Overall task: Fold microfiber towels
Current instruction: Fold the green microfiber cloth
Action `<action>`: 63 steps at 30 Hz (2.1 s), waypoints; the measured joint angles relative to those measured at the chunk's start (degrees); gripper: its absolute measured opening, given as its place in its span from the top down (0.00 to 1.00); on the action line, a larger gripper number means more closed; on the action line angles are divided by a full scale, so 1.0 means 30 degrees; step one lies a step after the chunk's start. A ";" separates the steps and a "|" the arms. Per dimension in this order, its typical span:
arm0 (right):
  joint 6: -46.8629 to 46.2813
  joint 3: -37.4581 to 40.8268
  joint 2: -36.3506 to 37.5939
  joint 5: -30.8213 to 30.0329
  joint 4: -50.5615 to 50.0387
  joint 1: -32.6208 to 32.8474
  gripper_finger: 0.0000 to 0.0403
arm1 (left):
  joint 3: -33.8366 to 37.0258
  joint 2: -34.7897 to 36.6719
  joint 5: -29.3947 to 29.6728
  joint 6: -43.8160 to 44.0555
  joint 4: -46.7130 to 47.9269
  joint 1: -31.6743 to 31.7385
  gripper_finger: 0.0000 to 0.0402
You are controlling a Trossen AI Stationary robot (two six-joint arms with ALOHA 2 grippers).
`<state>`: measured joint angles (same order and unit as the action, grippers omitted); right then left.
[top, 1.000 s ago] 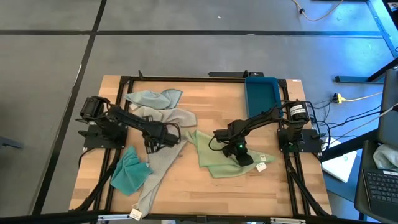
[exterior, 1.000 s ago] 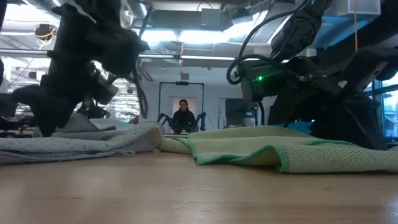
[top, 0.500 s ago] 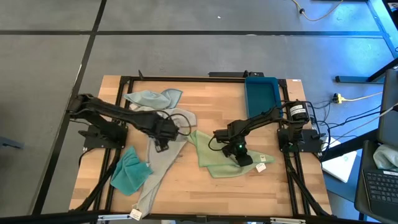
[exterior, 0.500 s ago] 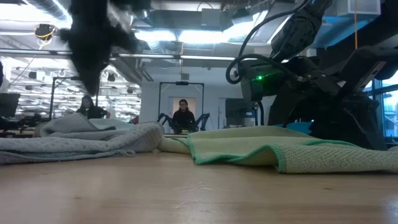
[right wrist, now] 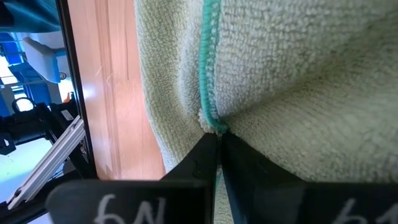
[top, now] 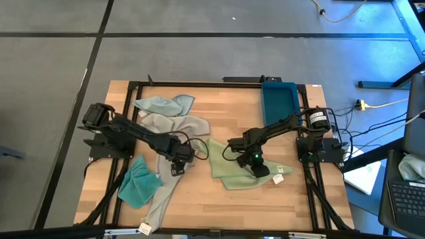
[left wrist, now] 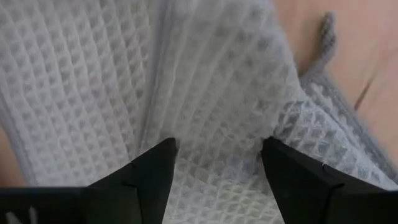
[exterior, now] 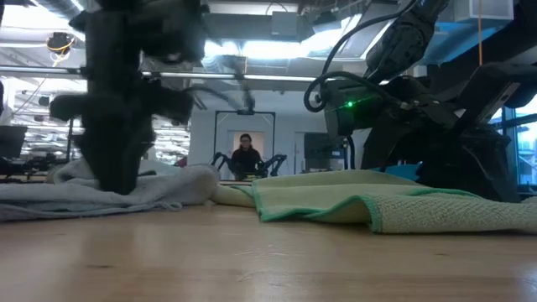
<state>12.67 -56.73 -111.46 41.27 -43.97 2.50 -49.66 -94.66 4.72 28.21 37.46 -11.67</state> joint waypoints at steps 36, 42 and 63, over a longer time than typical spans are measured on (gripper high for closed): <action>-0.0224 -0.0655 -0.0099 0.0123 0.0463 -0.0159 0.94 | -0.0962 0.1542 0.8204 0.1502 1.3551 0.3236 0.42; -0.0176 -0.2487 -0.0124 -0.0290 -0.0010 -0.0197 0.94 | -0.4090 0.3041 0.9204 0.2287 1.2756 0.0502 0.42; -0.1241 -0.4431 0.2942 -0.4942 -0.0963 -0.0015 0.94 | -0.1883 -0.0229 0.4588 -0.5508 -0.6240 -0.3654 0.42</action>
<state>8.94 -70.02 -102.63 26.45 -46.86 2.46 -55.31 -95.34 18.49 11.69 18.74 -22.63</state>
